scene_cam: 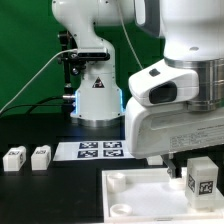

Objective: Assemble one leg

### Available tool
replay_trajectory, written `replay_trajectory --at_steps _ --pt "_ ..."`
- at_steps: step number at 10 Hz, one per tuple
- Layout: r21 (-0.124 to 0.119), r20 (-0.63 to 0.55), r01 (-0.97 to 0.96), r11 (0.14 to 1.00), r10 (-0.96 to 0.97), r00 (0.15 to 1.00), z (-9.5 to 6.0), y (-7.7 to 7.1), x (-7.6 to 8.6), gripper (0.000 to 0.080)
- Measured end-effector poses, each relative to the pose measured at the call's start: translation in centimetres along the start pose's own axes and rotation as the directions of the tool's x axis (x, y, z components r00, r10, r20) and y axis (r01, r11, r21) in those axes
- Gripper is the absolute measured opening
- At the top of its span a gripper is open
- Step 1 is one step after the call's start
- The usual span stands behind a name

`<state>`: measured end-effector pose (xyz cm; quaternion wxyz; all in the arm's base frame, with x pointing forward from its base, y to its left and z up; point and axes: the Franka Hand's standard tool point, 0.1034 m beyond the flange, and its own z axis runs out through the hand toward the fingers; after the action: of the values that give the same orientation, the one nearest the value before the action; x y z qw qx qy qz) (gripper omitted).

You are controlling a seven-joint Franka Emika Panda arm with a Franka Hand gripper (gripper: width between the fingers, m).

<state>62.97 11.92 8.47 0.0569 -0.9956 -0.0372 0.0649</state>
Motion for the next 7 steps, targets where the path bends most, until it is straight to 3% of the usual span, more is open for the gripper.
replay_trajectory --at_steps 2,3,4,7 --pt "0.001 0.0 -0.042 0.999 0.042 0.999 0.01 -0.02 0.0 0.04" --pt "0.0 0.0 -0.06 0.998 0.06 0.998 0.0 0.03 0.01 0.04" --pt "0.001 0.0 -0.109 0.994 0.109 0.994 -0.01 0.04 0.01 0.0298" --pt "0.002 0.001 -0.356 0.934 0.356 0.934 0.01 0.0 -0.01 0.0298"
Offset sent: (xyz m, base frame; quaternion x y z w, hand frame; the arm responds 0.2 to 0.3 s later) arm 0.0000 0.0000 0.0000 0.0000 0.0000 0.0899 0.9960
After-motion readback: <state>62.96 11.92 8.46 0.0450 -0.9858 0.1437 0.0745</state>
